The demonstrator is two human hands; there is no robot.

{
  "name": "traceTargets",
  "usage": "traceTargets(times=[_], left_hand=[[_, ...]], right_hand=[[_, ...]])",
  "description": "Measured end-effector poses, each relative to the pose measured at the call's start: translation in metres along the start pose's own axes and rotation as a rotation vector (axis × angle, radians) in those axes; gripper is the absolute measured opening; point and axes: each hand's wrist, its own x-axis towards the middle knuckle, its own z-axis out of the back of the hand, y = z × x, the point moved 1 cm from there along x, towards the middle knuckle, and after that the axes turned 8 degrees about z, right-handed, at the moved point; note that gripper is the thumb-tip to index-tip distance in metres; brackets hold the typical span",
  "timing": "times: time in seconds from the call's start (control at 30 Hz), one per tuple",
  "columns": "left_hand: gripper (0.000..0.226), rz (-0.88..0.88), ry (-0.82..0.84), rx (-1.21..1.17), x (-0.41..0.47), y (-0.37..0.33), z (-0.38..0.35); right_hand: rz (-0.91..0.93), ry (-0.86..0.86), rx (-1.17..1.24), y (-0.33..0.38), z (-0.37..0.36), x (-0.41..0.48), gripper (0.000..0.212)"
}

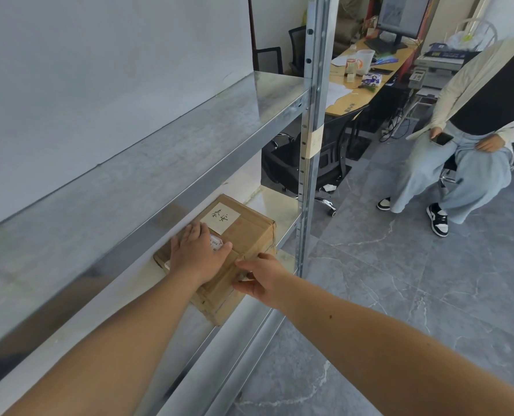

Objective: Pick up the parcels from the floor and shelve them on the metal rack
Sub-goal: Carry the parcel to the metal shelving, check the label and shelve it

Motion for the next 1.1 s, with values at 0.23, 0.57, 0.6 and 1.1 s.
traceTargets(times=[0.23, 0.57, 0.6, 1.1], left_hand=[[0.099, -0.01, 0.002, 0.013, 0.003, 0.002, 0.004], [0.099, -0.014, -0.027, 0.002, 0.004, 0.006, 0.006], [0.099, -0.014, -0.031, -0.004, 0.005, 0.005, 0.006], [0.099, -0.009, -0.059, -0.035, 0.003, -0.001, 0.007]], right_hand=[[0.008, -0.007, 0.009, 0.002, -0.005, 0.008, 0.079], [-0.04, 0.002, -0.03, 0.002, -0.011, 0.015, 0.06], [-0.042, -0.002, -0.029, 0.003, -0.011, 0.015, 0.06], [-0.048, -0.035, -0.145, 0.005, 0.008, 0.016, 0.036]])
